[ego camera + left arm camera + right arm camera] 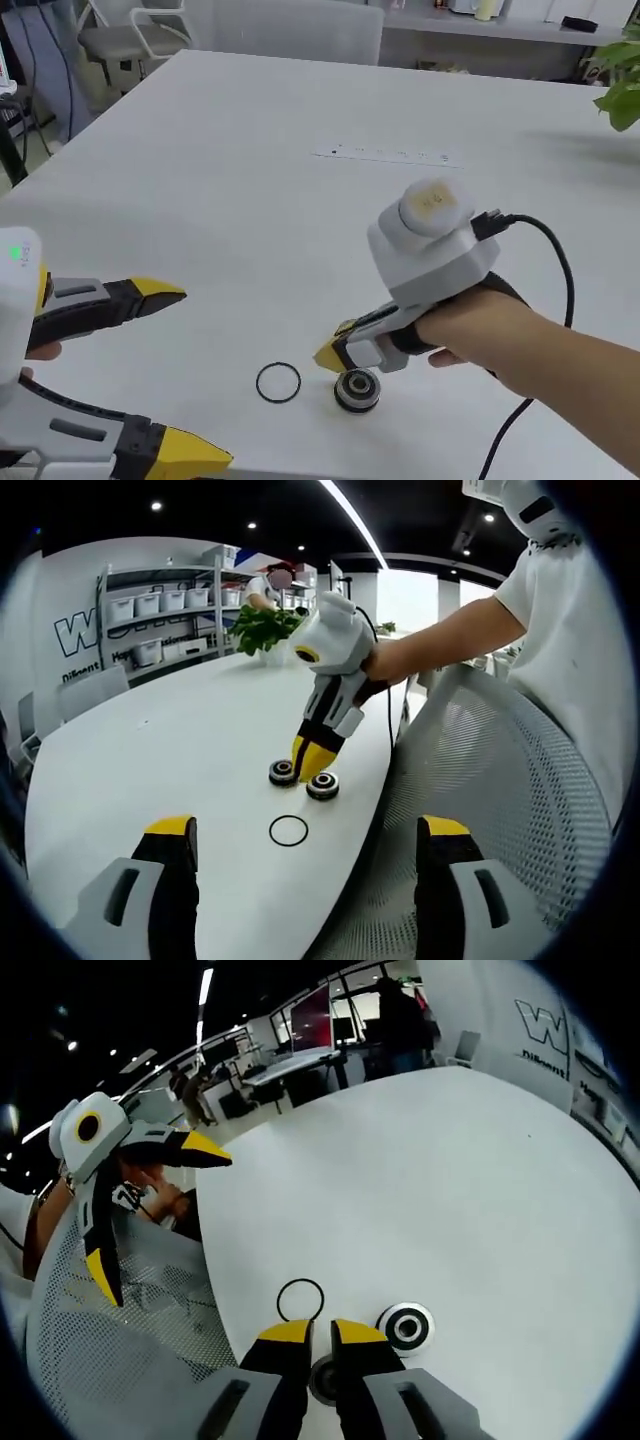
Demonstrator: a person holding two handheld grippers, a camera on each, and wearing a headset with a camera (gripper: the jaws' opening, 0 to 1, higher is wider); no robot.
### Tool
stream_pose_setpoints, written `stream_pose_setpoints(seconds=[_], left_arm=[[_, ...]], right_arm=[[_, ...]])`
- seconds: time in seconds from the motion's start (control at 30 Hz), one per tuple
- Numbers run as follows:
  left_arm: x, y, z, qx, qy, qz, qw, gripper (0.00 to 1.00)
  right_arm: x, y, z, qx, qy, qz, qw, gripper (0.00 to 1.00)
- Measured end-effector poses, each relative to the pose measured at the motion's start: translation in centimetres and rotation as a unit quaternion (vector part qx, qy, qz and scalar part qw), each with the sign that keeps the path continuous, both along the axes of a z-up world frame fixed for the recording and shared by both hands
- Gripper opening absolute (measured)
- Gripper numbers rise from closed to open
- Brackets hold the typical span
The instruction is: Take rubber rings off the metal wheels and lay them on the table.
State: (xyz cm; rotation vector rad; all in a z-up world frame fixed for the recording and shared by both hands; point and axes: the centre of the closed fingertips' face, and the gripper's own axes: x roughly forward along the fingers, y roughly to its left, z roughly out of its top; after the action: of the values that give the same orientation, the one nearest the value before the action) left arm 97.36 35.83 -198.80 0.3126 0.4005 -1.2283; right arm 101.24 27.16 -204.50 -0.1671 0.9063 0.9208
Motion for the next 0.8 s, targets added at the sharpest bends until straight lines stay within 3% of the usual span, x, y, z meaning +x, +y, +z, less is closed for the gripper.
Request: stream_pose_setpoints(seconds=[0.23,0.47,0.63,0.8], left_arm=[[0.1,-0.6,0.0,0.006,0.000,-0.014,0.9999,0.89],[0.2,-1.6,1.1,0.011,-0.010,-0.033,0.9993,0.90],[0.5,-2.6,1.8,0.023,-0.015,-0.050,0.9984,0.88],[0.6,-4.1,2.8,0.035,-0.031,-0.080,0.9957,0.85]], right_arm=[[0.1,-1.6,1.4,0.015,-0.022,-0.012,0.9996,0.08],[-0.1,-2.9,2.4,0.056,-0.048,-0.011,0.9972,0.12],[0.0,-3.4,2.4,0.077,-0.051,-0.016,0.9956,0.17],[-0.3,-3.7,2.0,0.086,-0.056,-0.006,0.9947,0.20]])
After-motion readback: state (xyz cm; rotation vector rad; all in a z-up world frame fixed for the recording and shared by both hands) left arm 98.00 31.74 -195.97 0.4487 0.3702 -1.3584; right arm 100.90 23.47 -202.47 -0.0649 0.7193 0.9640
